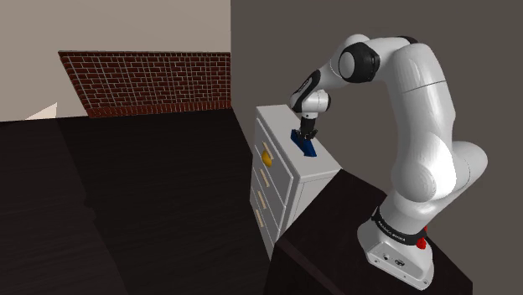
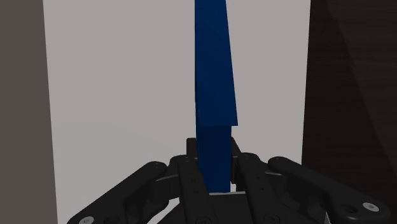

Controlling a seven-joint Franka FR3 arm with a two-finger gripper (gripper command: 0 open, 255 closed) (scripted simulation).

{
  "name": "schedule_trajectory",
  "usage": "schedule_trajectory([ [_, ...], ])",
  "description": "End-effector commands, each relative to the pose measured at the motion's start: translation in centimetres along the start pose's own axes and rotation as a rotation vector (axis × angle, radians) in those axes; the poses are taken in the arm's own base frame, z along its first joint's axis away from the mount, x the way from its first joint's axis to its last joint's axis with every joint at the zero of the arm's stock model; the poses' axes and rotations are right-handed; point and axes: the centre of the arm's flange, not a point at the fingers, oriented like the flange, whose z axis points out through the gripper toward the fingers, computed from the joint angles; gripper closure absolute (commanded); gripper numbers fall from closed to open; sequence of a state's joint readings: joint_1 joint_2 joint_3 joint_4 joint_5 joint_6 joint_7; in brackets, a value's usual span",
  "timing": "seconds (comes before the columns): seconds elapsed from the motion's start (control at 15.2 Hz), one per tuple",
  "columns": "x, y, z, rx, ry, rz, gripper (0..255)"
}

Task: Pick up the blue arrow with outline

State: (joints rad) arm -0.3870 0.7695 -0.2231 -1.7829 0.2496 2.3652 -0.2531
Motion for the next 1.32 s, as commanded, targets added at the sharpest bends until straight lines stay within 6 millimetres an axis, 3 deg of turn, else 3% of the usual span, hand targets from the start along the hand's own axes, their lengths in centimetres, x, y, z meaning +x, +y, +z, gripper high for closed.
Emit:
schedule_trajectory([
  [0.0, 0.0, 0.0, 0.0, 0.0, 0.0, 0.0, 255],
  [0.4, 0.0, 0.0, 0.1, 0.0, 0.0, 0.0, 255],
  [1.25, -1.1, -0.2, -6.7, 0.0, 0.0, 0.0, 255],
])
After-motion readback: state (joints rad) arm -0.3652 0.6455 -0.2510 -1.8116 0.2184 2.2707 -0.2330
